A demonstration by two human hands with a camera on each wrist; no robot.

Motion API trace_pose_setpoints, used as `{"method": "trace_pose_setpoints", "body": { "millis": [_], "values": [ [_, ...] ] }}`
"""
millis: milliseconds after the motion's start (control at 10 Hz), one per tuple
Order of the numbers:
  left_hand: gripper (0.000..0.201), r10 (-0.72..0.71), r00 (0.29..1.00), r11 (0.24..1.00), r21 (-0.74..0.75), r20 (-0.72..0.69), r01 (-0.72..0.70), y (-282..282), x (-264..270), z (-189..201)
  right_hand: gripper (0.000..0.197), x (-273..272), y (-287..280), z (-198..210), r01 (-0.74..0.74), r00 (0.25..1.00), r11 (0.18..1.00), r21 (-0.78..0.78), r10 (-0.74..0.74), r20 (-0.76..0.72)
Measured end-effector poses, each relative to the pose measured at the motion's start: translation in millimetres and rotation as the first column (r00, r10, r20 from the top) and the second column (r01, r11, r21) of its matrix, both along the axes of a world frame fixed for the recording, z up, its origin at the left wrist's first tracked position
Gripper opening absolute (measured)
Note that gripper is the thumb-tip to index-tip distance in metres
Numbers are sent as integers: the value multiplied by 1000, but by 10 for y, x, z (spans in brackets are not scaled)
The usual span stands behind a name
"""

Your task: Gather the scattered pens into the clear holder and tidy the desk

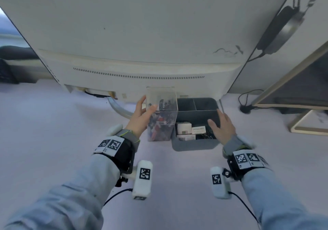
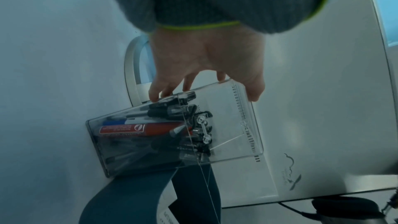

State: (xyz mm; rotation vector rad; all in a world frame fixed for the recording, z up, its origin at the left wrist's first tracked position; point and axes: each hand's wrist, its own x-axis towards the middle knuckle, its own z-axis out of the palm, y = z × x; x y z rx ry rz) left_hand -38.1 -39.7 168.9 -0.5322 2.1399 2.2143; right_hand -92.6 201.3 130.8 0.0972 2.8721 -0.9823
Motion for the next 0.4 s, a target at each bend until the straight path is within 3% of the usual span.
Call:
{"method": "trace_pose_setpoints", "body": {
  "millis": [100, 200, 400],
  "values": [
    [56, -19, 1000, 1000, -8, 17, 19, -48, -72, 46, 64, -2, -12, -102, 17, 999, 994, -110, -11, 48],
    [59, -52, 998, 999, -8, 32, 52, -67, -116, 75, 65, -33, -42, -117, 58, 998, 988, -142, -58, 2],
    [63, -47, 996, 993, -104, 73, 54, -37, -148, 34, 69, -47, -25, -142, 28, 999, 999, 23, -28, 23]
  ]
}}
